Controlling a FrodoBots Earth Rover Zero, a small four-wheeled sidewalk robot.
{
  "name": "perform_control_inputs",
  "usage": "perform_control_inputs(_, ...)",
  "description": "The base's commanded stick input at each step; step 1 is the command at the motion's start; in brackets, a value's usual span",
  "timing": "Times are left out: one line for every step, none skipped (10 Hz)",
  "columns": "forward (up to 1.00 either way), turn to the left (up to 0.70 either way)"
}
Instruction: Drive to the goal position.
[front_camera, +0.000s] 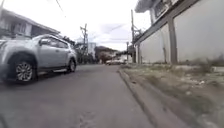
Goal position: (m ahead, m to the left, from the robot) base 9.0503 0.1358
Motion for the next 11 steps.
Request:
perform_control_inputs(0.63,-0.13)
perform_control_inputs(0.63,0.00)
perform_control_inputs(0.65,0.00)
perform_control_inputs(0.65,0.00)
perform_control_inputs(0.65,0.00)
perform_control_inputs(0.65,0.00)
perform_control_inputs(0.65,0.00)
perform_control_inputs(0.65,0.00)
perform_control_inputs(0.65,0.00)
perform_control_inputs(0.65,0.00)
perform_control_inputs(0.65,0.00)
